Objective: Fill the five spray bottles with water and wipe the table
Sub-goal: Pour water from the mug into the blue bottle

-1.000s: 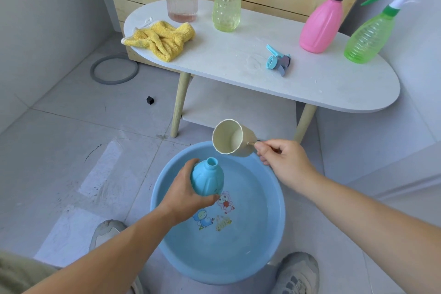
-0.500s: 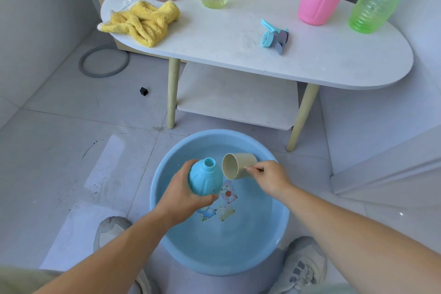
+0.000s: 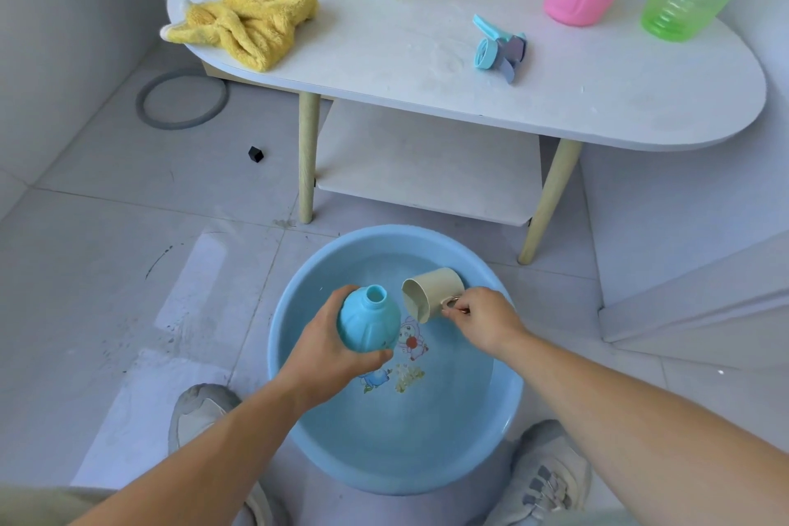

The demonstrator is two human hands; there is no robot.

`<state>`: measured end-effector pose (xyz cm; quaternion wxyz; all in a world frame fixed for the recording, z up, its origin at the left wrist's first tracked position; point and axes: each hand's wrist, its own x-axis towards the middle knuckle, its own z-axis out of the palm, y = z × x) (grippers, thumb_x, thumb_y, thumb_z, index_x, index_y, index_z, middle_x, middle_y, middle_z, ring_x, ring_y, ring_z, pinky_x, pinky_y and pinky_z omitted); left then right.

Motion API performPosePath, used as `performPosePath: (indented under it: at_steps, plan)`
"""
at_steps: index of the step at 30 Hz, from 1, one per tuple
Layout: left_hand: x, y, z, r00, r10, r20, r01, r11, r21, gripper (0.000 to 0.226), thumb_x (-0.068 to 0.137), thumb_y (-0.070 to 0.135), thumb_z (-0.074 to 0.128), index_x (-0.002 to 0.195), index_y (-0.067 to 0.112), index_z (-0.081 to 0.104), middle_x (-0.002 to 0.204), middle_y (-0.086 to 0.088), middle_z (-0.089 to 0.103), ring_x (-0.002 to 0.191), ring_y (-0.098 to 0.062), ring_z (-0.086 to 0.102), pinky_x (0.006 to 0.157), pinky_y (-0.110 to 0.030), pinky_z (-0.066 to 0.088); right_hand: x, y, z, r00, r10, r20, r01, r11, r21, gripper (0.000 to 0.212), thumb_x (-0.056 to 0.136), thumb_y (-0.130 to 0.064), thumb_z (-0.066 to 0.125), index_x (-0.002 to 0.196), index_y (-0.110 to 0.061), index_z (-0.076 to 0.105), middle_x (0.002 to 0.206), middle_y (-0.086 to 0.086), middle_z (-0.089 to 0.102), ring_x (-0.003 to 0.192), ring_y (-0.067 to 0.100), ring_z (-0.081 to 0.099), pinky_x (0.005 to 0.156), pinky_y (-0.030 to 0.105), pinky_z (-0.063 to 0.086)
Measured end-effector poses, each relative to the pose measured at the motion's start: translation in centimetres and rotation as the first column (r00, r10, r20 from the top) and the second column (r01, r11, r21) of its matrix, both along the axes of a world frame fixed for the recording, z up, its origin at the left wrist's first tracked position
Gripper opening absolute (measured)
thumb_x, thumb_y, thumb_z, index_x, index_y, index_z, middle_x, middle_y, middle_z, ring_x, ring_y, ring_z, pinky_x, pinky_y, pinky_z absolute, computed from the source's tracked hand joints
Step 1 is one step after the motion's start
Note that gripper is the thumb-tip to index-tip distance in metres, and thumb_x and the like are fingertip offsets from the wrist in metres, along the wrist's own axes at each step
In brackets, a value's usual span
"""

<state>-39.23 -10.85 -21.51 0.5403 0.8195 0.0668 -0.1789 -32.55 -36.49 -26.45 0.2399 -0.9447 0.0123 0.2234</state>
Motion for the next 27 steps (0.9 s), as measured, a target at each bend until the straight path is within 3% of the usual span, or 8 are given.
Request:
performPosePath:
  at_steps: [8,13,16,18,21,24,25,27]
  plan:
    - [0.0,0.1,0.3,1.0,0.005,0.007,-0.005,1.0,-0.009,0.078,0.068,0.022,0.092,0.125,0.046,0.046,0.113,0.015,0.061,0.097,-0.008,0.064,0.065,-0.017,0.057,-0.2,0.5,0.0,0.999,0.001,-0.043,-0.002,1.0,-0.018,0.054,0.094,-0.035,0.059,0.048,-0.017,0.038,0.056,0.003,0.042,0.051,0.02,0.036,0.051,0.032,0.028]
    - [-0.1,0.3,0.3,1.0,0.011,0.018,-0.011,1.0,-0.009,0.077,0.067,0.022,0.092,0.125,0.045,0.046,0.112,0.016,0.061,0.095,-0.006,0.064,0.064,-0.018,0.057,-0.5,0.4,0.2,0.991,-0.1,-0.09,0.106,0.992,0.062,0.046,0.094,-0.037,0.06,0.059,-0.007,0.056,0.057,0.007,0.049,0.052,0.018,0.039,0.053,0.03,0.032]
    - [-0.2,0.4,0.3,1.0,0.016,0.025,-0.016,1.0,-0.012,0.078,0.067,0.023,0.093,0.126,0.045,0.047,0.112,0.016,0.061,0.096,-0.008,0.065,0.066,-0.02,0.058,-0.4,0.0,0.9,0.988,-0.14,-0.068,0.148,0.98,0.13,0.05,0.093,-0.041,0.06,0.056,-0.013,0.042,0.054,0.001,0.034,0.052,0.018,0.03,0.053,0.03,0.027]
    - [-0.2,0.5,0.4,0.999,0.019,0.032,-0.019,1.0,-0.012,0.077,0.067,0.022,0.093,0.125,0.045,0.047,0.112,0.016,0.062,0.097,-0.009,0.065,0.066,-0.02,0.059,-0.2,-0.3,1.6,0.984,-0.167,-0.065,0.176,0.968,0.181,0.048,0.092,-0.042,0.062,0.056,-0.015,0.045,0.053,-0.005,0.031,0.051,0.015,0.03,0.053,0.029,0.027]
    - [-0.2,0.5,0.6,0.999,0.021,0.041,-0.021,1.0,-0.014,0.076,0.068,0.021,0.092,0.124,0.044,0.047,0.111,0.015,0.062,0.096,-0.01,0.065,0.064,-0.018,0.058,0.1,-0.6,2.6,0.98,-0.188,-0.067,0.199,0.946,0.255,0.052,0.088,-0.048,0.064,0.072,0.001,0.06,0.059,0.001,0.042,0.055,0.016,0.039,0.058,0.028,0.036]
    - [-0.2,0.5,0.8,0.998,0.029,0.055,-0.028,0.999,-0.015,0.076,0.068,0.021,0.092,0.125,0.044,0.047,0.112,0.014,0.062,0.096,-0.01,0.065,0.062,-0.017,0.057,0.2,-0.7,3.7,0.975,-0.216,-0.059,0.223,0.916,0.334,0.066,0.076,-0.063,0.06,0.084,0.003,0.066,0.073,0.023,0.063,0.07,0.041,0.06,0.074,0.044,0.056]
    - [-0.2,0.4,0.8,0.998,0.033,0.057,-0.032,0.999,-0.016,0.077,0.068,0.021,0.092,0.125,0.044,0.047,0.113,0.013,0.062,0.097,-0.01,0.064,0.062,-0.017,0.057,0.2,-0.4,4.4,0.972,-0.228,-0.06,0.234,0.905,0.356,0.06,0.079,-0.058,0.063,0.084,0.001,0.068,0.082,0.023,0.068,0.078,0.041,0.065,0.081,0.048,0.056]
    - [-0.2,0.5,0.9,0.997,0.038,0.064,-0.036,0.999,-0.02,0.077,0.068,0.022,0.092,0.125,0.045,0.046,0.113,0.012,0.061,0.097,-0.011,0.064,0.061,-0.018,0.057,0.3,-0.1,5.8,0.966,-0.251,-0.064,0.255,0.877,0.408,0.041,0.089,-0.041,0.066,0.084,-0.001,0.072,0.085,0.019,0.072,0.073,0.025,0.07,0.087,0.044,0.056]
